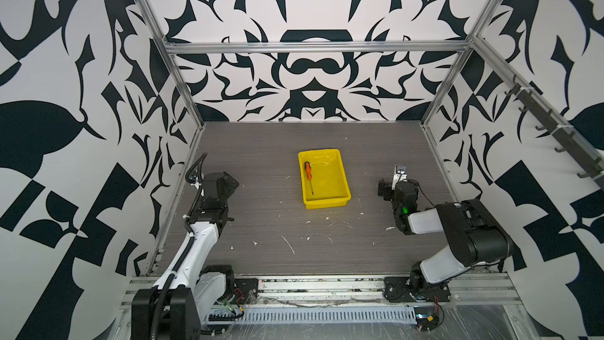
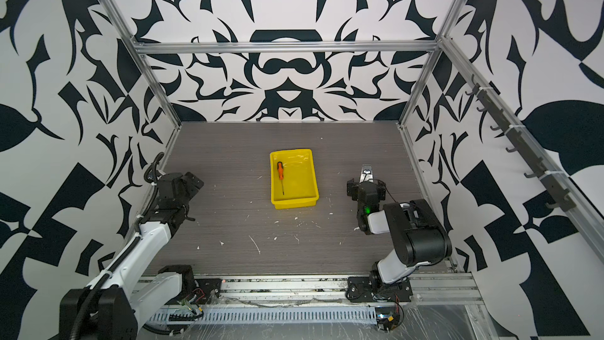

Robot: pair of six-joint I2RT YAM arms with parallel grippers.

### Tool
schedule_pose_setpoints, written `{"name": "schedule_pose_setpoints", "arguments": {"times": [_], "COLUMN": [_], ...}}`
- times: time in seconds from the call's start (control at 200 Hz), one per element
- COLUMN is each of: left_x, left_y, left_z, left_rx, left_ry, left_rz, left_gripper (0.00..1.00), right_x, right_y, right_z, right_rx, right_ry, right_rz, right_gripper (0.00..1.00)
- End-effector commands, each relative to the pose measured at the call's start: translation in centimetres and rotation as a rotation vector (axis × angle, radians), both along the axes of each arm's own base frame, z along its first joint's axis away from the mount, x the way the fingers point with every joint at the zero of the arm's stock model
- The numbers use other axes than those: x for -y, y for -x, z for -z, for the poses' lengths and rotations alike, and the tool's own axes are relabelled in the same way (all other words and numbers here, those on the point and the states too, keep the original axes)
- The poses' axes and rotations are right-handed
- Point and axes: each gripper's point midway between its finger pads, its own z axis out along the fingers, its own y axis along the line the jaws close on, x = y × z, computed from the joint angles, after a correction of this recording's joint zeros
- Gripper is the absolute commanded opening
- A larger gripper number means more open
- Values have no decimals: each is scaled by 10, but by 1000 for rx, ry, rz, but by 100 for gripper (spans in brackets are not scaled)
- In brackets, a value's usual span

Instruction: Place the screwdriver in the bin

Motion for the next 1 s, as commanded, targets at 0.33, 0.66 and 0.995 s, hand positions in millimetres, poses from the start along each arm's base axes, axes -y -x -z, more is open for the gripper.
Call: {"name": "schedule_pose_setpoints", "arguments": {"times": [0.33, 0.66, 0.995], "left_x": [-13, 18, 26], "left_y": [-26, -45, -71], "left_z": [22, 21, 49], "left_rx": [-16, 125, 102], "left_ry": [-428, -467, -433], "left_rz": [139, 335, 424], "left_gripper": [100, 100, 100], "right_x": [-5, -5, -4], "right_y": [-10, -11, -10], "right_z": [-17, -17, -17], "right_rx": [55, 53, 52], "right_ry": [-6, -4, -4], "right_rz": [-13, -14, -14], "right_gripper": [100, 100, 100]}}
